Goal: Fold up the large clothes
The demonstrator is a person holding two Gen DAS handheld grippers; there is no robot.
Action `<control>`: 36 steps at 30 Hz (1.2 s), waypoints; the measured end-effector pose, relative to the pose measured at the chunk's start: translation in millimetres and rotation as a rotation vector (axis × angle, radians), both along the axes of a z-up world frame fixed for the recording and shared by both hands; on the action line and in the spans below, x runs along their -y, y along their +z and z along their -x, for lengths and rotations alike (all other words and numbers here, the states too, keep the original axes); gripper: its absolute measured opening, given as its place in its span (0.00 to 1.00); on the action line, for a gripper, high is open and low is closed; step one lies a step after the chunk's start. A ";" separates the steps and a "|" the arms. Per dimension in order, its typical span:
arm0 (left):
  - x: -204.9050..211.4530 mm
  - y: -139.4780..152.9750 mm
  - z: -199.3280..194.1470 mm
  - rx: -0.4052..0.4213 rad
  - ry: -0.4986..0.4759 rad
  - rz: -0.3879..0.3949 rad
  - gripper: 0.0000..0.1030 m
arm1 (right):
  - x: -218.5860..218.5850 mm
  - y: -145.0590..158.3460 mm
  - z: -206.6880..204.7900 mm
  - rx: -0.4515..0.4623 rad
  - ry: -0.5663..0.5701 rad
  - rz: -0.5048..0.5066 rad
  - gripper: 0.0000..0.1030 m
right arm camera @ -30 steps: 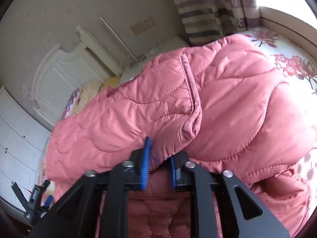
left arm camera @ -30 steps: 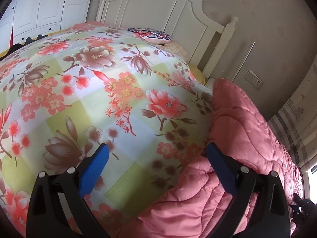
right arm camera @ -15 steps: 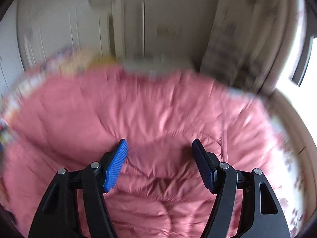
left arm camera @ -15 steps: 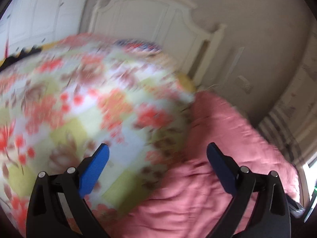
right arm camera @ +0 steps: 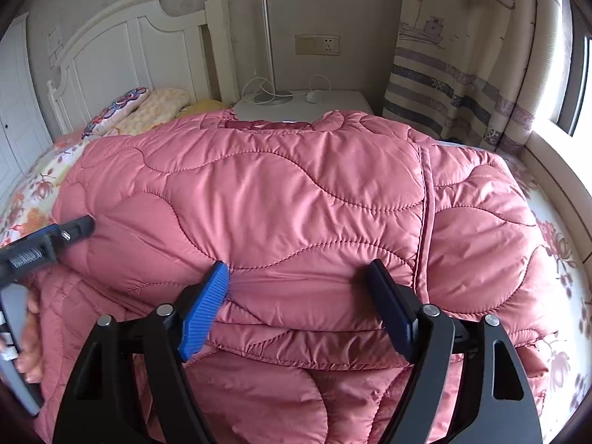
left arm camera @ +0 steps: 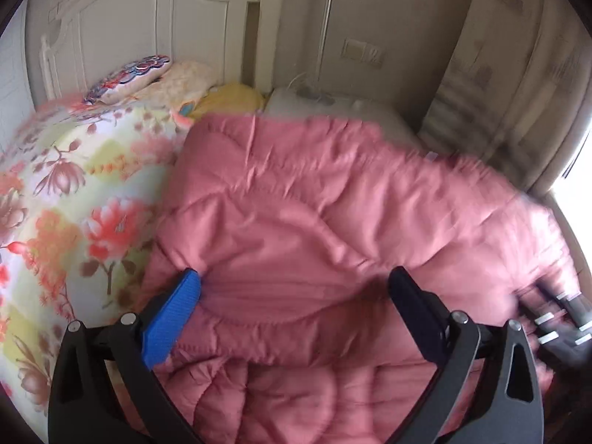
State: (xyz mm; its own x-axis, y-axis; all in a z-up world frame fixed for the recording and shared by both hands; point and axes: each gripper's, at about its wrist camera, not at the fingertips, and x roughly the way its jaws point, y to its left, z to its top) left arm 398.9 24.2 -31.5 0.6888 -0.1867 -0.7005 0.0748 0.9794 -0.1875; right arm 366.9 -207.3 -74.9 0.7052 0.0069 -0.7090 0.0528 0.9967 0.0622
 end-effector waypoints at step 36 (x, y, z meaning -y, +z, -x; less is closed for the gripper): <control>49.4 20.5 -116.8 -0.069 -0.159 0.104 0.98 | 11.4 -2.2 -2.2 0.003 0.032 -0.112 0.78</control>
State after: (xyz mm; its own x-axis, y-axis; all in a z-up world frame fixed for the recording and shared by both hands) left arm 515.7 -25.2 -11.0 0.5955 -0.3637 -0.7164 0.2108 0.9312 -0.2975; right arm 369.1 -218.7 -77.1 0.7053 0.1086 -0.7005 0.0205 0.9847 0.1733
